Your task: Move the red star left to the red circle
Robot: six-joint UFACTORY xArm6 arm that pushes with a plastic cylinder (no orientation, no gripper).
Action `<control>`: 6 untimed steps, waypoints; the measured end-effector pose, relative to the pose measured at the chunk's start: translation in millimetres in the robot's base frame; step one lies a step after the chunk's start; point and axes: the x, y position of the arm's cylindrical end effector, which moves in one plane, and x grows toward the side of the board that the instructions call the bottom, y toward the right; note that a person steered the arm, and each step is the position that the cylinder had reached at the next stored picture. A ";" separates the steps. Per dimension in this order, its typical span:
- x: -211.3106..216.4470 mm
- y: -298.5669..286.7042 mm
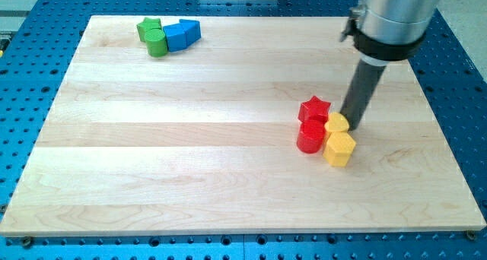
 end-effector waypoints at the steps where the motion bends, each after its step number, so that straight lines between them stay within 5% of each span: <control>1: -12.6 -21.1; 2: -32.4 -18.0; 4: -11.3 -105.9; 6: 3.9 -117.3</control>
